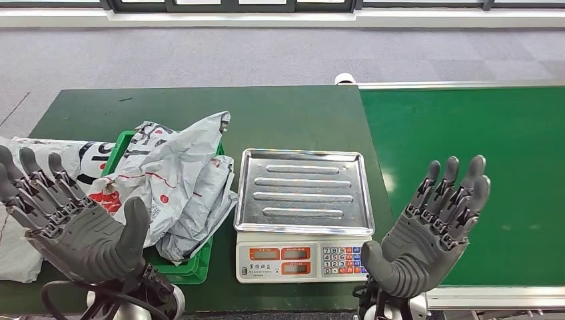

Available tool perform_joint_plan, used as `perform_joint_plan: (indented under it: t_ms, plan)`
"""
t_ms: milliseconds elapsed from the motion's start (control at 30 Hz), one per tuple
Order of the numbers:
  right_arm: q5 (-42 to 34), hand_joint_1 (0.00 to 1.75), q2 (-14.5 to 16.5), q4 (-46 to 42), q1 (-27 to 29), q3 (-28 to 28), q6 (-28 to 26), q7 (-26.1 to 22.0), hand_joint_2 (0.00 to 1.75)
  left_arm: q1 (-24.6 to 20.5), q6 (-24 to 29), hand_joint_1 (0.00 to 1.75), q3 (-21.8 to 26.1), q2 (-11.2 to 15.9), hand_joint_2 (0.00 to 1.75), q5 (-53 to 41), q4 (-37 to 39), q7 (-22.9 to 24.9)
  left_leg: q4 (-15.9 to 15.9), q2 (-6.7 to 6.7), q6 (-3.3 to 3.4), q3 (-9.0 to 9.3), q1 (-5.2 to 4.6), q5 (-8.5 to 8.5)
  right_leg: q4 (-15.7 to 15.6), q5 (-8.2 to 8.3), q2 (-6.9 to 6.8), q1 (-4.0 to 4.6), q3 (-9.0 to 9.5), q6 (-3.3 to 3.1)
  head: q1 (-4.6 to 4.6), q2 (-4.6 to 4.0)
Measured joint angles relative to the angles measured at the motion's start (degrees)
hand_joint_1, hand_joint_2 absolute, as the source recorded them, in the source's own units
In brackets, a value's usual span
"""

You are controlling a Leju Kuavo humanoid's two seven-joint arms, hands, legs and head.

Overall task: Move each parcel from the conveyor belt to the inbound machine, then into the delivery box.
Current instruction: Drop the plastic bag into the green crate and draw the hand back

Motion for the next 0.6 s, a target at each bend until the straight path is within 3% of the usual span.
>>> perform_joint_plan:
  t_ms: [400, 600]
  plan:
    - [1.67, 0.00, -0.08, -0.83, -0.06, 0.74, 0.00, -0.05, 1.75, 1.20, 0.00, 0.00, -0.66, 0.99, 1.75, 0.72, -0.44, 0.01, 0.00, 0.00, 0.00, 0.02, 0.00, 0.00, 0.00, 0.01, 0.00, 0.00, 0.03, 0.01, 0.00, 0.00]
    - [0.64, 0.00, -0.08, -2.18, -0.69, 0.46, -0.02, -0.03, 1.75, -0.73, 0.00, 0.00, -1.84, 1.40, 1.75, 0.58, -0.27, 0.02, 0.00, 0.00, 0.00, 0.02, 0.00, 0.00, 0.00, 0.01, 0.00, 0.00, 0.03, 0.01, 0.00, 0.00]
